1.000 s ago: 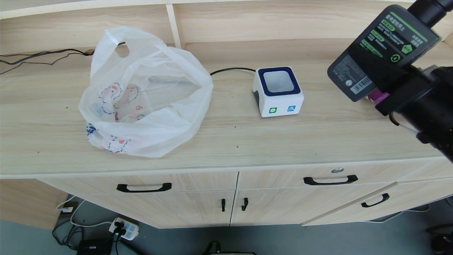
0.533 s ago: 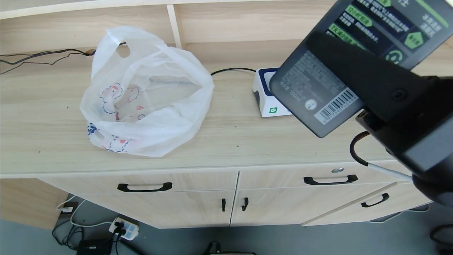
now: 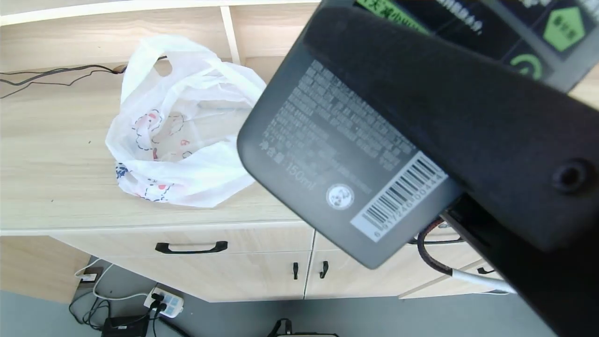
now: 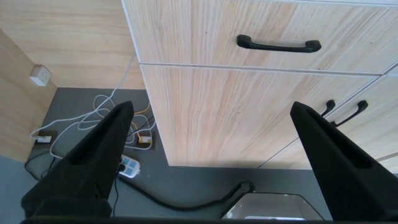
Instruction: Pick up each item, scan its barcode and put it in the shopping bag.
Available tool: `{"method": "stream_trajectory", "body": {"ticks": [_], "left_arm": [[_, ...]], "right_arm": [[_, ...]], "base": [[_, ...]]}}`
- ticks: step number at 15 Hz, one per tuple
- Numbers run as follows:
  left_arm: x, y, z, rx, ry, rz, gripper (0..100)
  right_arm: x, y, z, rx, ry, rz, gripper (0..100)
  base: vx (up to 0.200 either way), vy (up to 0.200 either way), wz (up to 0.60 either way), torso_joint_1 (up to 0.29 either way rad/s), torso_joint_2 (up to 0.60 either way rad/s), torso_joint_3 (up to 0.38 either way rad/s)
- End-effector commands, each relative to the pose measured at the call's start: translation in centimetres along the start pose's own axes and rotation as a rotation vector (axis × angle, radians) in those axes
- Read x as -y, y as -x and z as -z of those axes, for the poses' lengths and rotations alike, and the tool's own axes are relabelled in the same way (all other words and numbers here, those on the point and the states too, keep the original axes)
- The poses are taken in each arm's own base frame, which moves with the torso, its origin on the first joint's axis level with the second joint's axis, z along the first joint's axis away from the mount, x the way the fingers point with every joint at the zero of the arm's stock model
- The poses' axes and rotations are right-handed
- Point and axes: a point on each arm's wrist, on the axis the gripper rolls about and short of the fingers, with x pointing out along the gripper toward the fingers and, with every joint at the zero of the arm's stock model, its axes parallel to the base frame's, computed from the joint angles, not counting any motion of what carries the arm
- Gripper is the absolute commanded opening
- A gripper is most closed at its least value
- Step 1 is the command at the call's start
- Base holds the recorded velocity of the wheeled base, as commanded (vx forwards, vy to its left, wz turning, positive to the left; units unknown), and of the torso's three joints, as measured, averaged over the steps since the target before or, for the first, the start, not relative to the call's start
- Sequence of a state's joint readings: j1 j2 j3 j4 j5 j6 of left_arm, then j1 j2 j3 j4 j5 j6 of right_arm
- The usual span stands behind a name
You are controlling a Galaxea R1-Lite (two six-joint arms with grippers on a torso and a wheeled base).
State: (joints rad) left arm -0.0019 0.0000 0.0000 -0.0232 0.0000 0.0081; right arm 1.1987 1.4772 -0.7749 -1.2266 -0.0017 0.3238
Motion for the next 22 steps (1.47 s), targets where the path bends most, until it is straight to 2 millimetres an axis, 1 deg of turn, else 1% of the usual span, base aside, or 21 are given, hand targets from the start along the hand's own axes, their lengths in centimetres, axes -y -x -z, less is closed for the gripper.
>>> {"method": "stream_trajectory", "body": {"ticks": [1,3,4,5,6,8,9,10,11,12,13,14,15,16,17,18,19,20,22], "left_arm": [[0.0,0.0,0.0,-0.002,-0.001,0.000,100],[0.0,0.0,0.0,-0.002,0.000,0.000,100],[0.0,0.0,0.0,-0.002,0.000,0.000,100],[0.0,0.0,0.0,-0.002,0.000,0.000,100],[0.0,0.0,0.0,-0.002,0.000,0.000,100],[0.0,0.0,0.0,0.000,0.000,0.000,100],[0.0,0.0,0.0,0.000,0.002,0.000,100],[0.0,0.0,0.0,0.000,0.002,0.000,100],[0.0,0.0,0.0,0.000,0.002,0.000,100],[0.0,0.0,0.0,0.000,0.002,0.000,100],[0.0,0.0,0.0,0.000,0.000,0.000,100],[0.0,0.0,0.0,0.000,0.000,0.000,100],[0.0,0.0,0.0,0.000,0.000,0.000,100],[0.0,0.0,0.0,0.000,0.002,0.000,100],[0.0,0.0,0.0,0.001,0.003,0.000,100],[0.0,0.0,0.0,0.001,0.002,0.000,100],[0.0,0.0,0.0,0.003,0.002,0.000,100],[0.0,0.0,0.0,0.003,0.002,0.000,100],[0.0,0.0,-0.1,0.004,0.002,0.000,100]], "right_arm": [[-0.2,0.0,0.3,-0.010,-0.007,-0.007,0],[-0.5,0.1,0.0,-0.002,-0.024,-0.022,0],[-0.3,0.2,-0.1,0.001,-0.013,-0.008,0],[0.7,0.0,-0.5,0.017,0.036,0.032,0],[2.7,0.2,-0.6,0.015,0.168,0.104,0],[8.0,0.5,-1.2,-0.017,0.472,0.303,0],[10.7,1.1,-1.4,-0.059,0.652,0.435,0],[12.2,1.1,-1.4,-0.089,0.761,0.492,0],[14.0,0.7,-1.1,-0.120,0.868,0.529,0],[15.0,-0.5,-1.5,-0.100,0.974,0.533,0],[15.8,-1.9,-1.4,-0.077,1.058,0.515,0],[16.2,-2.7,-1.1,-0.072,1.108,0.492,0],[16.7,-3.5,-0.9,-0.082,1.192,0.422,0],[17.7,-3.6,-1.1,-0.091,1.287,0.338,0],[18.5,-3.3,-1.6,-0.102,1.386,0.272,0],[19.0,-2.9,-2.3,-0.110,1.468,0.238,0],[19.5,-2.0,-3.2,-0.123,1.578,0.196,0],[20.2,-1.3,-3.1,-0.163,1.617,0.150,0],[21.5,-0.8,-3.9,-0.176,1.678,0.127,0]], "base": [[0.000,0.000,0.00,0.000,0.00,0.000],[0.000,0.000,0.00,0.000,0.00,0.000],[0.000,0.000,0.00,0.000,0.00,0.000],[0.000,0.000,0.00,0.000,0.00,0.000],[0.000,0.000,0.00,0.000,0.00,0.000],[0.000,0.000,0.00,0.000,0.00,0.000],[0.000,0.000,0.00,0.000,0.00,0.000],[0.000,0.000,0.00,0.000,0.00,0.000],[0.000,0.000,0.00,0.000,0.00,0.000],[0.000,0.000,0.00,0.000,0.00,0.000],[0.000,0.000,0.00,0.000,0.00,0.000],[0.000,0.000,0.00,0.000,0.00,0.000],[0.000,0.000,0.00,0.000,0.00,0.000],[0.000,0.000,0.00,0.000,0.00,0.000],[0.000,0.000,0.00,0.000,0.00,0.000],[0.000,0.000,0.00,0.000,0.00,0.000],[0.000,0.000,0.00,0.000,0.00,0.000],[0.000,0.000,0.00,0.000,0.00,0.000],[0.000,0.000,0.00,0.000,0.00,0.000]]}}
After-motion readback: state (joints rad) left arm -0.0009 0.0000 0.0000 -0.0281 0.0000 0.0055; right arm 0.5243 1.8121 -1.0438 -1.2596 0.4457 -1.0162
